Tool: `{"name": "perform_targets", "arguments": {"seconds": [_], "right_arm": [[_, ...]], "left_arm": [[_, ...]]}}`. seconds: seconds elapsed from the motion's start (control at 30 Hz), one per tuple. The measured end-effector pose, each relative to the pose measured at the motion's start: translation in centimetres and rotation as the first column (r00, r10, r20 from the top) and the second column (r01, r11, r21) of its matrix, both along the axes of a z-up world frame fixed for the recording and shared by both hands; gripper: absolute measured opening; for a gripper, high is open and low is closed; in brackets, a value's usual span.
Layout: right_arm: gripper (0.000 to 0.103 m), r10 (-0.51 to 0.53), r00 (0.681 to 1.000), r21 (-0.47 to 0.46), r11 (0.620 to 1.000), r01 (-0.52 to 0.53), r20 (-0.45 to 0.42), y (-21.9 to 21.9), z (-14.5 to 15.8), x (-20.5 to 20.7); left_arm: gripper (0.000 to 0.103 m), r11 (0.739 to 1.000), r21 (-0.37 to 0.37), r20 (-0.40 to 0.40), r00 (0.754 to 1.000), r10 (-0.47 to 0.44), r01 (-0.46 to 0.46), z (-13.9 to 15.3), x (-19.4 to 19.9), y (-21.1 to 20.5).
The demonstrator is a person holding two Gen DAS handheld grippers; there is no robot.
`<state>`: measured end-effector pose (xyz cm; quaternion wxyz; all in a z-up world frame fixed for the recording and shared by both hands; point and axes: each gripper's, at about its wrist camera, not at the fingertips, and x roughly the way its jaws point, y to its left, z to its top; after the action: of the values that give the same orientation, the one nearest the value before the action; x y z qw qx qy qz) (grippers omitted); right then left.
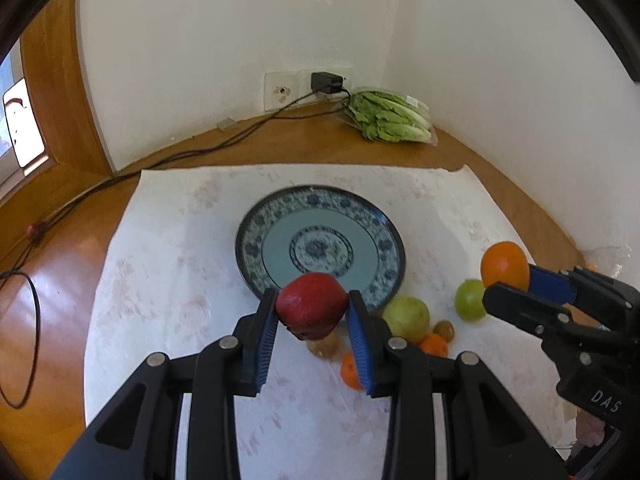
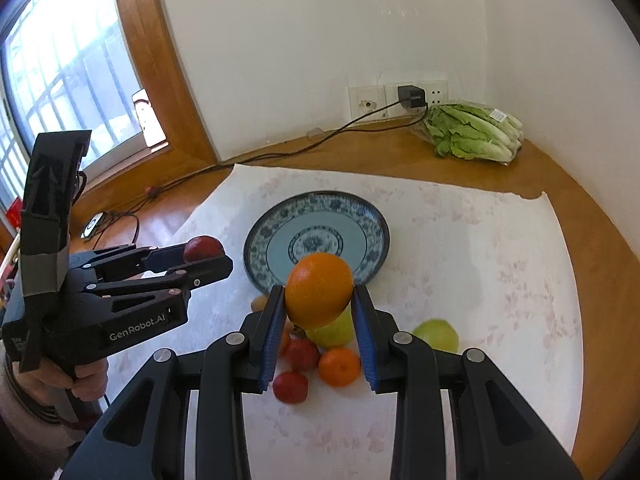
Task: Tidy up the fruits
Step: 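Lift and carry the orange with the right tool while the left carries the apple to the plate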
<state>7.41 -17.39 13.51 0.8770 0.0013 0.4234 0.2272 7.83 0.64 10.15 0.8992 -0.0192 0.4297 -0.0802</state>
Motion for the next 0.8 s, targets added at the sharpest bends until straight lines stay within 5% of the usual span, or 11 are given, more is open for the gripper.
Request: {"name": "perform_targets", "arguments": {"seconds": [0.8], "right_arm": [[0.034, -0.016, 0.995, -0.043, 0.999, 0.012, -0.095, 2.6, -6.0, 6.5]], "left_arm": [[0.035, 1.000, 0.002, -0.056, 0.998, 0.016, -0.016, -5.1, 6.0, -0.1]]}}
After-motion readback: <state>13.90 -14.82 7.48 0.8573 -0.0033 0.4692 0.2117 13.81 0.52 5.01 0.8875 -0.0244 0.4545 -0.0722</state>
